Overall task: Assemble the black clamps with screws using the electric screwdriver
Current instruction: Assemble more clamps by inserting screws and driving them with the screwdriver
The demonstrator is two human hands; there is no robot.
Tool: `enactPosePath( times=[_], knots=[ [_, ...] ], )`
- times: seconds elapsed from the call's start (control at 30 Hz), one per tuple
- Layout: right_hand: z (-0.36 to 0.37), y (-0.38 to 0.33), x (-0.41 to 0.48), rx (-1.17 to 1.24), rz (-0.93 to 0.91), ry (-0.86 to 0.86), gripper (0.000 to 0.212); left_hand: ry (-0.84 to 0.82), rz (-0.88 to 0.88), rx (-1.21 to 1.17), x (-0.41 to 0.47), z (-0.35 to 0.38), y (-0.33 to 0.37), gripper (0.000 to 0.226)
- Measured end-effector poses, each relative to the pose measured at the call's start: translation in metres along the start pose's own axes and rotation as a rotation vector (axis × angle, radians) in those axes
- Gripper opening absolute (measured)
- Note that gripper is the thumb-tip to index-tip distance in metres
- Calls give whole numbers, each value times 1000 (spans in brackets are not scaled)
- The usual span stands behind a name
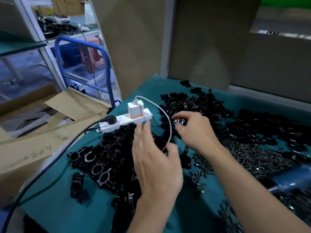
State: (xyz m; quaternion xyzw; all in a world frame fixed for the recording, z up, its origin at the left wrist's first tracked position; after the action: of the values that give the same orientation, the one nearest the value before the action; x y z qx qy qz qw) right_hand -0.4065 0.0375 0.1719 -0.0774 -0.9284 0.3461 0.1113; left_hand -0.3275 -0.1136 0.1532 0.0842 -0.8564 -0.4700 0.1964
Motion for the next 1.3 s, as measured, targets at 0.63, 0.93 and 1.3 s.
enactPosePath(
  times=[0.63, 0.93, 1.3],
  knots=[
    [-80, 165, 90, -354, 240, -184, 33, -551, 202, 275, -13, 245, 60, 66],
    [-81, 142, 89, -566, -49, -53, 30, -419, 243, 217, 2, 248, 61, 59],
    [-150, 165, -39, 180, 334, 203, 13, -827, 336, -393, -47, 199, 98, 31]
  ],
)
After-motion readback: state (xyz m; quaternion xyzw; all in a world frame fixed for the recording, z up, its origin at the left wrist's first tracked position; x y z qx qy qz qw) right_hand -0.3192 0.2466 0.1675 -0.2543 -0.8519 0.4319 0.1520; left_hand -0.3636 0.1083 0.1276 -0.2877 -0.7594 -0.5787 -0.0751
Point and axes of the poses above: each hand's wrist, its own x-axis towards the middle knuckle, its own z-axis out of the palm, y = z × x, the point moved 5 cm from there along x, towards the middle knuckle, and after that the axes turned 3 degrees about y, right-handed, at the moved point
